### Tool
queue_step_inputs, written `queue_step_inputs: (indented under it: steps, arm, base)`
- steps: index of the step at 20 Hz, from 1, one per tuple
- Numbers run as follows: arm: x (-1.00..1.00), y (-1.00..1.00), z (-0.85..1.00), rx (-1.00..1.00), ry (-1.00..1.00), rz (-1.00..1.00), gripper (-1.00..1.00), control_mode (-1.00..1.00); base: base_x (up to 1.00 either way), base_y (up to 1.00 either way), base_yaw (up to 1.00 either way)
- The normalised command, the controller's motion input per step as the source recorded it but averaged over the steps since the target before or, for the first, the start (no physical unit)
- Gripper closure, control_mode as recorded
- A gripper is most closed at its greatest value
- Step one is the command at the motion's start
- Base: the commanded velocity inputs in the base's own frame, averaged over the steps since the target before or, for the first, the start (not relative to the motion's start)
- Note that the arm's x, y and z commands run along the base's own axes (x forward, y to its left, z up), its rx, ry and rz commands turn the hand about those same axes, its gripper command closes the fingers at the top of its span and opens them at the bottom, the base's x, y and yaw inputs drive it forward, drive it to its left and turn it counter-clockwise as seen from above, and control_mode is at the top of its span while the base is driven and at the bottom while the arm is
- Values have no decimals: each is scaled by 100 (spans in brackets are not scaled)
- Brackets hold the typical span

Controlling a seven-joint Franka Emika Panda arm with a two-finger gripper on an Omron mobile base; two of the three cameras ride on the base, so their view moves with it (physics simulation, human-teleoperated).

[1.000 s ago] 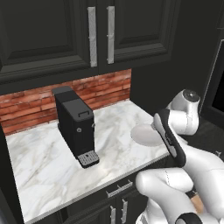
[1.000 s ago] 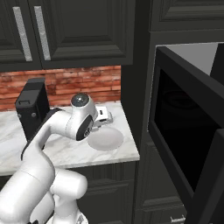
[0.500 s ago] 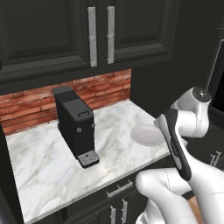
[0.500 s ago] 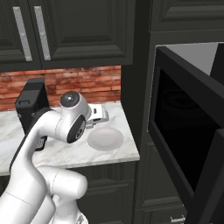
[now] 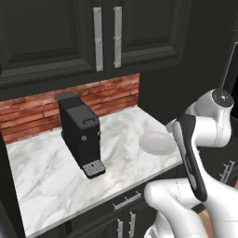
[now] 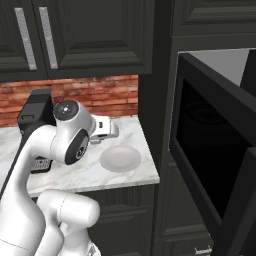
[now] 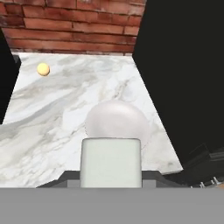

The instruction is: Pick the marshmallow from the counter and place it in the microwave. Then turn on the microwave.

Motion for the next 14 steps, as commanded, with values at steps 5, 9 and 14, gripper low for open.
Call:
queue_step_inputs:
  steps: [5, 9, 14]
  arm:
    - [-36, 8, 32, 2, -6, -5, 100, -100]
    - [-36, 8, 31, 1, -7, -4, 100, -100]
    - [-33, 11, 27, 0, -10, -3, 100, -100]
  base:
    - [0, 0, 0]
    - [0, 0, 0]
    - [0, 0, 0]
